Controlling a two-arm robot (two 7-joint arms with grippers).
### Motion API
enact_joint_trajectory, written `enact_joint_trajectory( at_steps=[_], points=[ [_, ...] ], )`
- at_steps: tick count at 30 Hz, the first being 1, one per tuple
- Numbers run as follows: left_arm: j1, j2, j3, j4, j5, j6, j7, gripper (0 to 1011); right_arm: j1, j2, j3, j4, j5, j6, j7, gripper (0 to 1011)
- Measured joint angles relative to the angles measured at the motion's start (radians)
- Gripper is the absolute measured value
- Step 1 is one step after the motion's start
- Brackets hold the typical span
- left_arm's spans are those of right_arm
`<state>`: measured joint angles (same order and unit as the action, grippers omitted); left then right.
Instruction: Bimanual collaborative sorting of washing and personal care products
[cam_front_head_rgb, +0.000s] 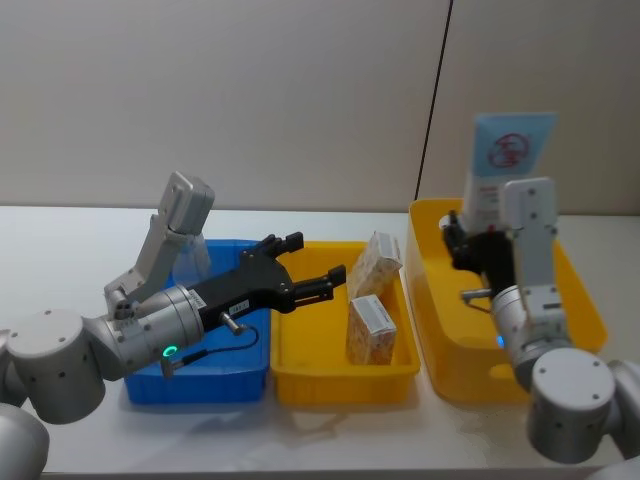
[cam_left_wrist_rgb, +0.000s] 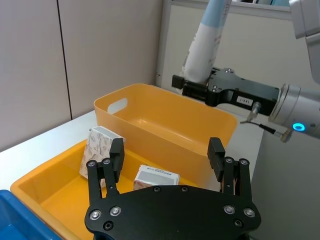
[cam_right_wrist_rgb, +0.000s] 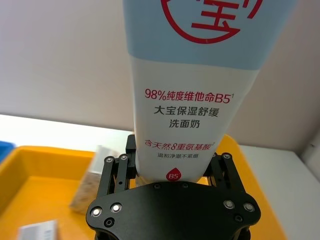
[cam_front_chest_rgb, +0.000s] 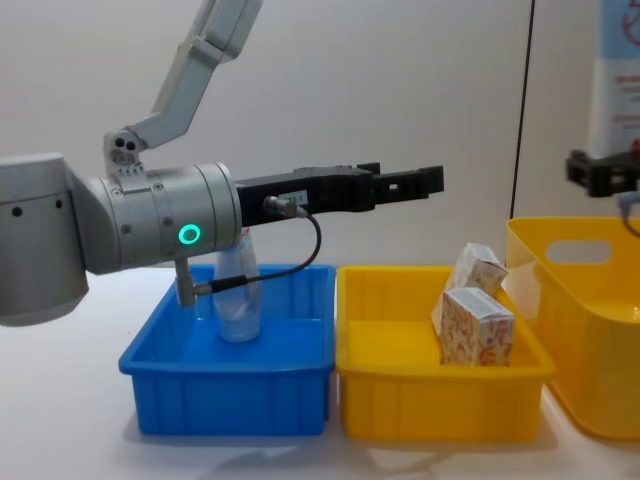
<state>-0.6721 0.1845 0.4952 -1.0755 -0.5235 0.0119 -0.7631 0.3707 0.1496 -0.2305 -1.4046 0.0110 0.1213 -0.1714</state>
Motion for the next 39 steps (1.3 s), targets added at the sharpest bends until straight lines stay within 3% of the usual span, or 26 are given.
enact_joint_trajectory(
  at_steps=[8,22,39],
  points=[
    [0.000,0.000,0.000,0.000,0.000,0.000,0.000,1001,-0.001,-0.001,0.057,-0.020,0.009,0.087,-0.032,646],
    [0.000,0.000,0.000,0.000,0.000,0.000,0.000,1001,-0.009,-0.015,0.102,-0.032,0.036,0.265,-0.036,646],
    [0.000,0.000,0.000,0.000,0.000,0.000,0.000,1001,0.007,-0.037,0.118,0.009,0.048,0.332,-0.025,646]
  ],
)
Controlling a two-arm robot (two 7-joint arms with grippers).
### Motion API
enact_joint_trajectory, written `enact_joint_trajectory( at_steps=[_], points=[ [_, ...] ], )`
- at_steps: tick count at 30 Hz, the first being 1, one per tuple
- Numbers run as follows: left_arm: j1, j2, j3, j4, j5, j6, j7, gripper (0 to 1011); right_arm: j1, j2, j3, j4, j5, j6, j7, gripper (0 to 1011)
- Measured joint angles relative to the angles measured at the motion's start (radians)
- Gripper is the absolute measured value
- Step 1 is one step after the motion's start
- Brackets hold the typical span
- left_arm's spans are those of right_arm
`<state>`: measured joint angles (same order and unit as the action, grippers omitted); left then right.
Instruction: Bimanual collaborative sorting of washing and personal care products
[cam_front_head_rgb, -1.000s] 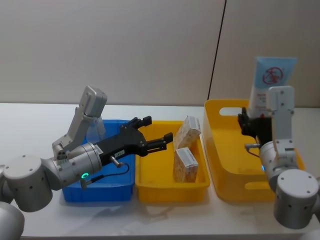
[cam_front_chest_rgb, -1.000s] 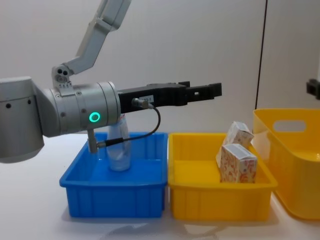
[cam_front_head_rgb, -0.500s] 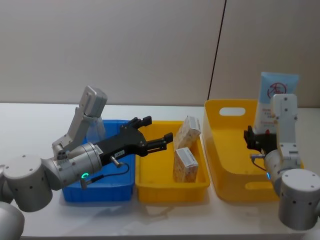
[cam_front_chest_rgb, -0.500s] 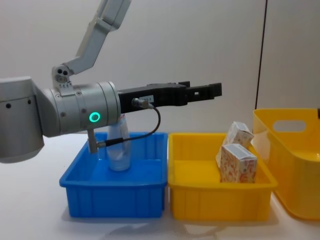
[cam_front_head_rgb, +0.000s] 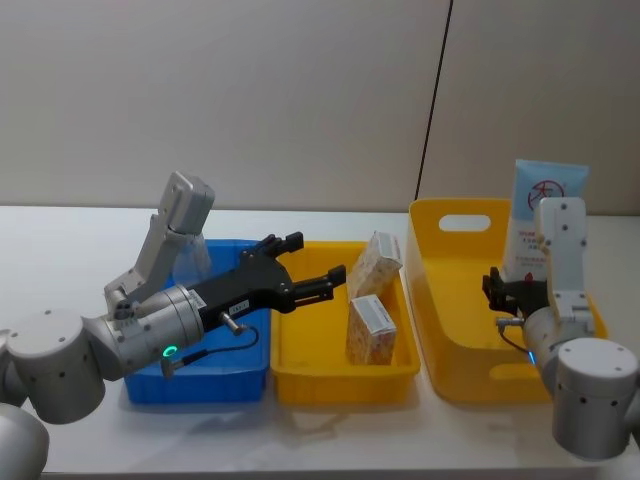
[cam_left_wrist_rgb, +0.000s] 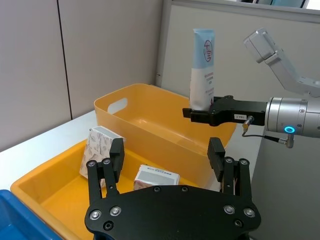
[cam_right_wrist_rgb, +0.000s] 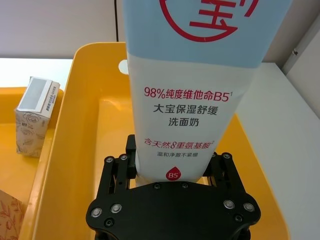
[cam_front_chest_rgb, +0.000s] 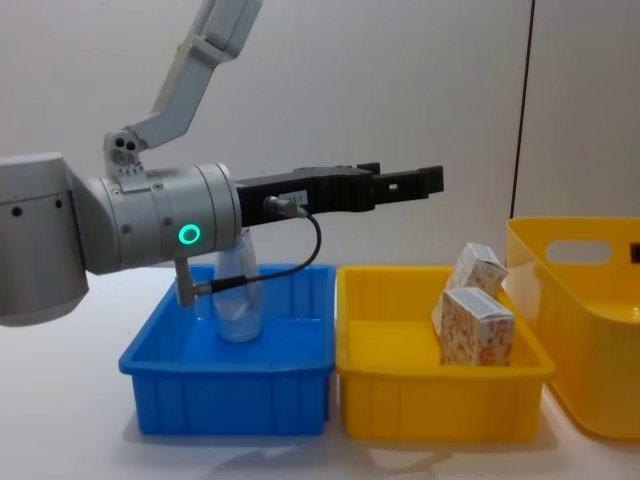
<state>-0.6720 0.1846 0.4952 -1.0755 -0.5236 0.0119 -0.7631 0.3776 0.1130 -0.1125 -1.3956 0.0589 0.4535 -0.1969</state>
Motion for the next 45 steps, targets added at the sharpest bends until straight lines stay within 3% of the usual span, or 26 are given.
enact_joint_trajectory(
  at_steps=[10,22,40,45],
  points=[
    [0.000,0.000,0.000,0.000,0.000,0.000,0.000,1001,0.004,-0.005,0.004,0.010,0.002,0.012,0.002,646],
    [0.000,0.000,0.000,0.000,0.000,0.000,0.000,1001,0.006,-0.007,0.005,0.015,0.003,0.019,0.003,996],
    [0.000,0.000,0.000,0.000,0.000,0.000,0.000,1001,0.005,-0.008,0.007,0.013,0.004,0.018,0.009,1003],
    [0.000,0.000,0.000,0.000,0.000,0.000,0.000,1001,-0.006,-0.005,0.009,-0.006,0.012,-0.010,0.031,1004]
  ],
)
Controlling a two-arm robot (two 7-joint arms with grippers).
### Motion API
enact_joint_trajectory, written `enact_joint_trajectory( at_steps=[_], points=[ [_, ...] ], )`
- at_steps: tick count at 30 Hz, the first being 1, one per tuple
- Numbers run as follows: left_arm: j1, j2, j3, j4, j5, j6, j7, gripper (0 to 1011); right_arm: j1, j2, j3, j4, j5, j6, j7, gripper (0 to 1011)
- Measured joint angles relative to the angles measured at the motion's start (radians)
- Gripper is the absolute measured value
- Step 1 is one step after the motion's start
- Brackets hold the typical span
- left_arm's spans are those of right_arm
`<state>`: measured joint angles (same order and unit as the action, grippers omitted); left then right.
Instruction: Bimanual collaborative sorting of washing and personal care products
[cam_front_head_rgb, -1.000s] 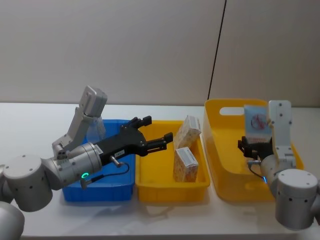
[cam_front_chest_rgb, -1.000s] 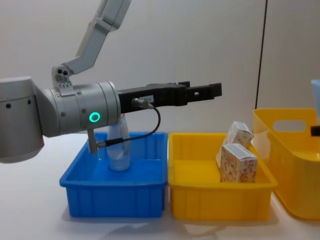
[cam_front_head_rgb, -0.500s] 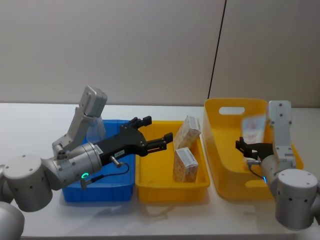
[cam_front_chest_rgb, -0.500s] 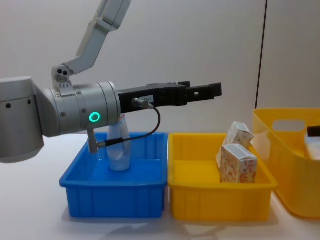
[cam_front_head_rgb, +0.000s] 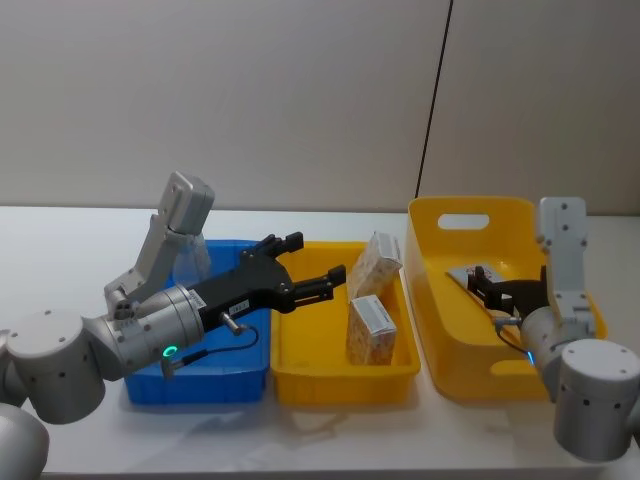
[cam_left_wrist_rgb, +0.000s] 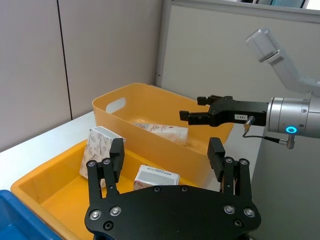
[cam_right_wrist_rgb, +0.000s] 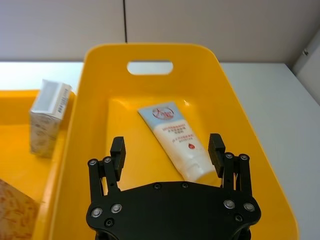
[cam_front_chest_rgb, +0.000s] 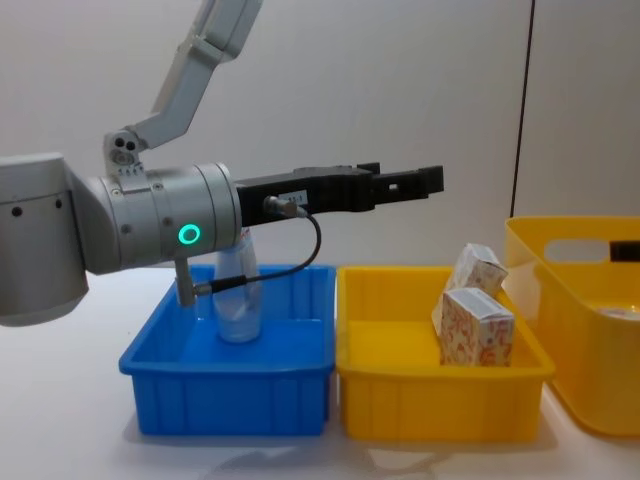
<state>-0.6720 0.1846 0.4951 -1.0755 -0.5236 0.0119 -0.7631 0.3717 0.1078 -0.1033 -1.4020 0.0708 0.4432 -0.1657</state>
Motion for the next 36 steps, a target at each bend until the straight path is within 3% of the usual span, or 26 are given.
enact_joint_trajectory(
  at_steps=[14,18,25,36],
  points=[
    [0.005,0.002,0.000,-0.007,0.002,0.000,0.009,1001,-0.057,0.022,0.010,-0.097,0.052,-0.126,0.121,1003],
    [0.019,0.009,-0.001,-0.025,0.012,0.000,0.033,1001,-0.063,0.024,0.011,-0.105,0.057,-0.133,0.128,1004],
    [0.073,0.032,-0.006,-0.092,0.053,0.000,0.125,1001,-0.083,0.036,0.002,-0.121,0.066,-0.149,0.133,1003],
    [0.154,0.070,-0.014,-0.195,0.114,0.001,0.266,1001,-0.182,0.099,-0.039,-0.200,0.114,-0.234,0.166,1003]
  ],
)
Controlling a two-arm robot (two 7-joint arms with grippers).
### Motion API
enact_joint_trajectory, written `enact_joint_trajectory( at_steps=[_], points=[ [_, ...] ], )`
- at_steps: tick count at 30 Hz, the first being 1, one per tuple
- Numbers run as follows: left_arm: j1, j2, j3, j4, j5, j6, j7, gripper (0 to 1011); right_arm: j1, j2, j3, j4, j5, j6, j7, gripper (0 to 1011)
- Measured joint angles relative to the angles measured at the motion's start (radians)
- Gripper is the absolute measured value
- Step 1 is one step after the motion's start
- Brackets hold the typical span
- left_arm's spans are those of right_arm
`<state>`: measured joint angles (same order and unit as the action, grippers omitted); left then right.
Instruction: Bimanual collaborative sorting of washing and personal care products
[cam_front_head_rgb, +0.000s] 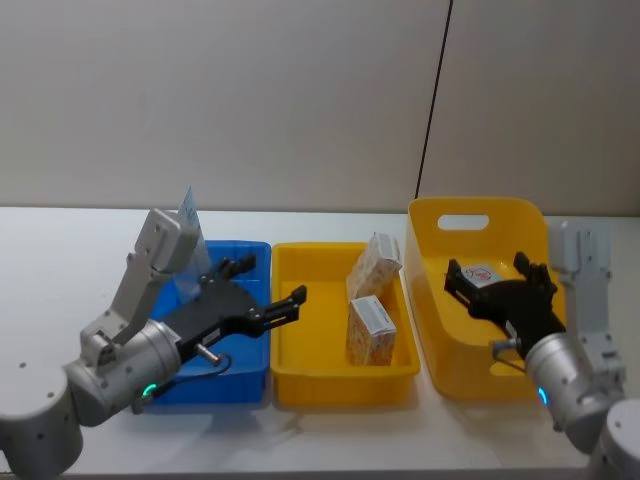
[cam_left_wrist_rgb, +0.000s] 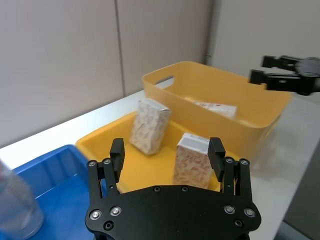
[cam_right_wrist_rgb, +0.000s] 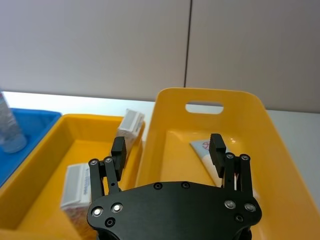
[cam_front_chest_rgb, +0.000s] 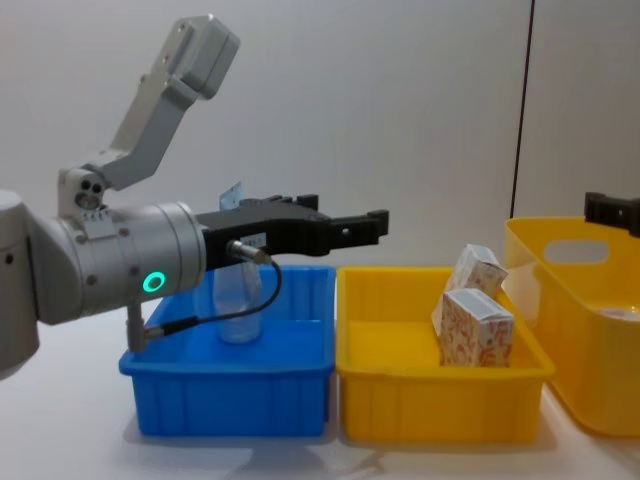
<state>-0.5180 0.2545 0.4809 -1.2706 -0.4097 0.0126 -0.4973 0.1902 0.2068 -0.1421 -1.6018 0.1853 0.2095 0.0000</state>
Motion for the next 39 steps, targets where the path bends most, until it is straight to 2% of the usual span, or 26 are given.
enact_joint_trajectory(
  at_steps=[4,6,14,21,31,39],
  points=[
    [0.023,0.010,-0.002,-0.029,0.017,0.000,0.039,1001,-0.029,0.019,-0.012,-0.024,0.015,-0.025,0.010,1004],
    [0.046,0.021,-0.005,-0.059,0.035,0.000,0.080,1001,-0.058,0.037,-0.023,-0.047,0.030,-0.050,0.019,1004],
    [0.105,0.047,-0.011,-0.133,0.078,0.000,0.181,1001,-0.137,0.088,-0.056,-0.111,0.068,-0.117,0.045,1003],
    [0.162,0.074,-0.016,-0.206,0.121,0.001,0.281,1001,-0.188,0.120,-0.078,-0.152,0.094,-0.161,0.062,1003],
    [0.236,0.107,-0.023,-0.300,0.176,0.001,0.409,1001,-0.204,0.131,-0.084,-0.165,0.102,-0.175,0.067,1004],
    [0.272,0.124,-0.026,-0.345,0.203,0.001,0.471,1001,-0.205,0.131,-0.084,-0.165,0.102,-0.176,0.067,1003]
  ],
)
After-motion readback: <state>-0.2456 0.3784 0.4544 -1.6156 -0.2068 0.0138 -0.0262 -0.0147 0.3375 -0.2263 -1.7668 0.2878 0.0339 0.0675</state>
